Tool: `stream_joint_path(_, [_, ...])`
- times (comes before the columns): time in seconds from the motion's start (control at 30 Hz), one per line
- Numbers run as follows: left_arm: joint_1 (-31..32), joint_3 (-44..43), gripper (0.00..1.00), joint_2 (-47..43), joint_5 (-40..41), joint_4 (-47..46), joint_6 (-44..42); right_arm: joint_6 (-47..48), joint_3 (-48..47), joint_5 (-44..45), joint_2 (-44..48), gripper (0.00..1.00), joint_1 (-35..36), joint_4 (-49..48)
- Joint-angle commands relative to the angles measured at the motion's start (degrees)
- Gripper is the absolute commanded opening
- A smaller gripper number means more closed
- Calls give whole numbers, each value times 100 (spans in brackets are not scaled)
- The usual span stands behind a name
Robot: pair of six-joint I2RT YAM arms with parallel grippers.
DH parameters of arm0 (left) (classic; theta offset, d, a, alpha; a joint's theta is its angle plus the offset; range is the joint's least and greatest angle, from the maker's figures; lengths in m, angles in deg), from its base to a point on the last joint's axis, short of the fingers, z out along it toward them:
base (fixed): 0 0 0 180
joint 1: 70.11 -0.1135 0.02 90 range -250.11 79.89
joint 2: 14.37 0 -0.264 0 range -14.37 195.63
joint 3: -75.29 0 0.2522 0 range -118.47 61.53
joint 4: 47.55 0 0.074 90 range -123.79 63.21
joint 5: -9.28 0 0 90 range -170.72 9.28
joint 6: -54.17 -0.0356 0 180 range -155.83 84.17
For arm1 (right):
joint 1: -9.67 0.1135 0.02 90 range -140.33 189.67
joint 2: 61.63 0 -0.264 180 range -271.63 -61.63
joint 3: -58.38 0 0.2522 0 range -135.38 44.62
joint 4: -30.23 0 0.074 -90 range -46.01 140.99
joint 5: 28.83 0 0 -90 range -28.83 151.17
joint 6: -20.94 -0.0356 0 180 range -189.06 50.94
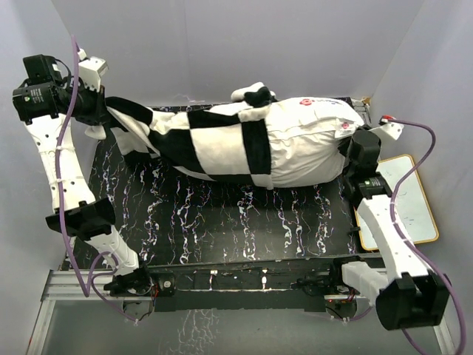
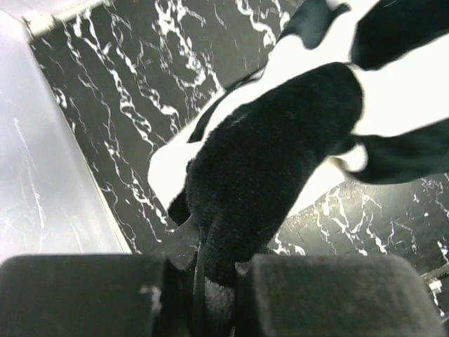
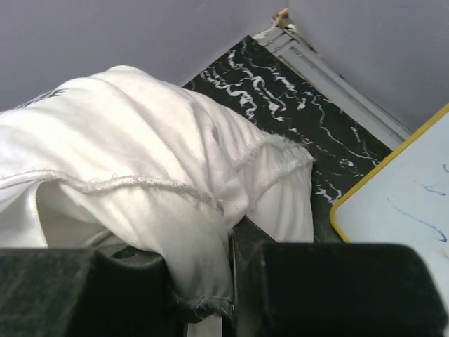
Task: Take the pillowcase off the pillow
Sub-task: Remove the pillow from the pillowcase.
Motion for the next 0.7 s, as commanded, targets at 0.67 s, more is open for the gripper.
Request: stream_joint_path(0.67, [335, 1851, 0, 629, 2010, -2437, 474, 1055, -1803, 1849, -3251, 8, 2034, -809])
